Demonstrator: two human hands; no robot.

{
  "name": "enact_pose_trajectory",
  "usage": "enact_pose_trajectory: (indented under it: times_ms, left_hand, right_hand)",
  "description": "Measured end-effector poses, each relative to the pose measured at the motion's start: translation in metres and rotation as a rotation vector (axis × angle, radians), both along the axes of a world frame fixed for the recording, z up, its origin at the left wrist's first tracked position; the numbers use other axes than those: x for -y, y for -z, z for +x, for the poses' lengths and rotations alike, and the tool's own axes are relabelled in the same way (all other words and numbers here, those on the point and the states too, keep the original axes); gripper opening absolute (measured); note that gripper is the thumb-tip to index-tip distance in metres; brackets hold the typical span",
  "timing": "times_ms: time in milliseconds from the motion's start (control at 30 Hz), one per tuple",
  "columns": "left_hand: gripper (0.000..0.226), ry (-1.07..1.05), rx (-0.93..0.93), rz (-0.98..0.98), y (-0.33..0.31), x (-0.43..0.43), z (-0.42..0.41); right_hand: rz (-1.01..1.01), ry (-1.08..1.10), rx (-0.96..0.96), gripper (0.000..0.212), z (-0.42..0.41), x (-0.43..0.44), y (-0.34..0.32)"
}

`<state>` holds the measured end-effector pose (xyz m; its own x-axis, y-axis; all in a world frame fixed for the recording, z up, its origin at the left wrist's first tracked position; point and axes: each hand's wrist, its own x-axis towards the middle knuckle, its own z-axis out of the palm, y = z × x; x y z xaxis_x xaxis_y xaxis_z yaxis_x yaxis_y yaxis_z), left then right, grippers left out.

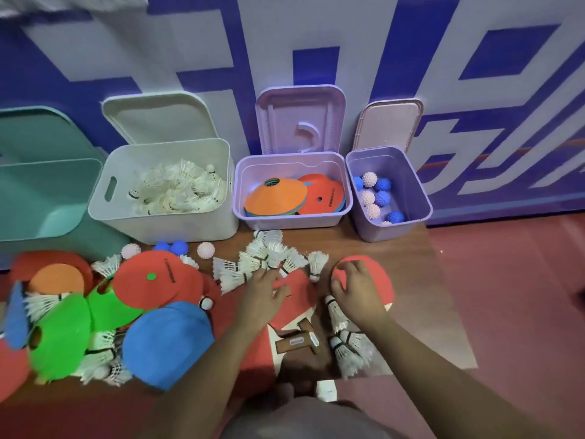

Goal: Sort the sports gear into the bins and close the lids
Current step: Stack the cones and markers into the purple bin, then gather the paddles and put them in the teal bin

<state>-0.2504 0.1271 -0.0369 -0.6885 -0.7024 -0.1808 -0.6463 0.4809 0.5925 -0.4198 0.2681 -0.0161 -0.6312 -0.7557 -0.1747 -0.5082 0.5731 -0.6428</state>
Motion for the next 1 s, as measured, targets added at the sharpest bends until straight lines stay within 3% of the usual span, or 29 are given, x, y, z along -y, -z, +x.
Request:
enact_pose_trajectory:
  times_ms: [233, 367, 467, 533, 633, 733, 800, 1000]
  left_hand:
    - [0.035, -0.111, 0.167, 0.010, 0.022, -0.037, 0.048]
    - [0.047, -0.096, 0.303, -0.142, 0.035, -0.040, 0.089]
    - [0.070, 0.055, 0.482, -0.062, 0.045, -0.042, 0.115]
    - [0.080, 0.126, 0.540, -0.046, 0.051, -0.040, 0.126]
    - [0.083, 0.175, 0.503, -0.108, 0.058, -0.038, 0.136]
    - [0.078, 0.184, 0.449, -0.111, 0.061, -0.033, 0.142]
    - [0.075, 0.175, 0.398, -0.112, 0.062, -0.028, 0.145]
    - [0.066, 0.135, 0.234, -0.127, 0.062, -0.009, 0.148]
  right_hand:
    - [0.147, -0.143, 0.076, 0.024, 0.063, -0.021, 0.031]
    - [0.270, -0.280, 0.187, 0.050, 0.102, -0.006, 0.045]
    - [0.442, -0.465, 0.004, 0.065, 0.123, 0.003, 0.058]
    - [0.571, -0.549, -0.164, 0.063, 0.131, 0.007, 0.066]
    - [0.664, -0.604, -0.323, 0.056, 0.133, 0.009, 0.072]
    - [0.628, -0.655, -0.412, 0.042, 0.125, 0.015, 0.067]
    - [0.576, -0.624, -0.380, 0.039, 0.117, 0.018, 0.061]
    - [0.387, -0.559, -0.278, 0.056, 0.105, 0.017, 0.030]
